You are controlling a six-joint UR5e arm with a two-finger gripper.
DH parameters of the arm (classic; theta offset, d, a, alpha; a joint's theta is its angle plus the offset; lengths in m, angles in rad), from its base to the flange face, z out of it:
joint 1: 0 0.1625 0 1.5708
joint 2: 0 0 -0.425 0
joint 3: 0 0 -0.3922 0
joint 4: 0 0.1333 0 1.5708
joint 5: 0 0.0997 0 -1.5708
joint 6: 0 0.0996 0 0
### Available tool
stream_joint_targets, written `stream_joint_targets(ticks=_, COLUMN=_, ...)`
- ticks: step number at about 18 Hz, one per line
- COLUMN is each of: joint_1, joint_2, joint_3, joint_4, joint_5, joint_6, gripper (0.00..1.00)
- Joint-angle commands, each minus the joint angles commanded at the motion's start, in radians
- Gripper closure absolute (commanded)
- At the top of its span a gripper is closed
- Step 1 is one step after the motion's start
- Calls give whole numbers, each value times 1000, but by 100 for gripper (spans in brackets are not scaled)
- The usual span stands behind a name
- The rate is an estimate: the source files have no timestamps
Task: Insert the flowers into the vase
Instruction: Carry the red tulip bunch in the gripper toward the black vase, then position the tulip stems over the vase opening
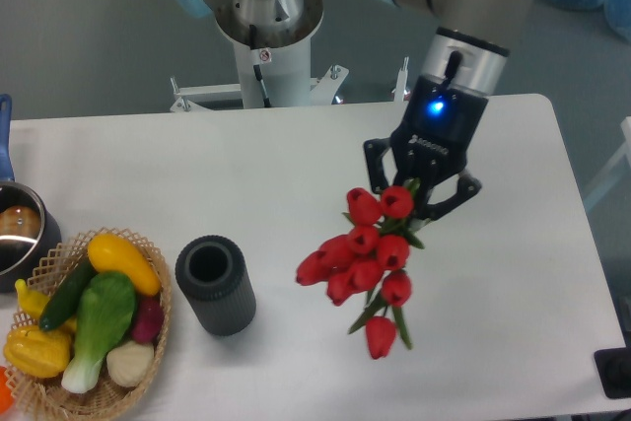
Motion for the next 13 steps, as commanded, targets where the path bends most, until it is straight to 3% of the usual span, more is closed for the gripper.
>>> stream_joint_targets(ticks=6, joint_1=23, joint_2=2, joint_3=-73, joint_4=2, joint_5=-426, joint_6=-35, gripper=100)
stream_joint_targets(ticks=13, joint_1=9, joint_2=-6, joint_3=-104, joint_4=6, joint_5=-586, joint_6=-31, gripper=100)
